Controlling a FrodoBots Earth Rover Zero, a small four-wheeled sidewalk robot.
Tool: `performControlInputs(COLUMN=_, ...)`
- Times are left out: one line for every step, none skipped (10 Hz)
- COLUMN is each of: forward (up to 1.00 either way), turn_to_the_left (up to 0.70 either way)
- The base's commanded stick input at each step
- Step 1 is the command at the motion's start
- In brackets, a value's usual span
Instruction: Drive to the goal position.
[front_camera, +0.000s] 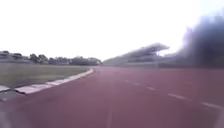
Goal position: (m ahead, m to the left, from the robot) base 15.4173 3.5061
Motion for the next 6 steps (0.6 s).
performControlInputs(forward=0.70, turn_to_the_left=0.00)
performControlInputs(forward=0.70, turn_to_the_left=0.00)
performControlInputs(forward=0.70, turn_to_the_left=0.00)
performControlInputs(forward=0.70, turn_to_the_left=0.00)
performControlInputs(forward=0.70, turn_to_the_left=0.00)
performControlInputs(forward=0.70, turn_to_the_left=0.00)
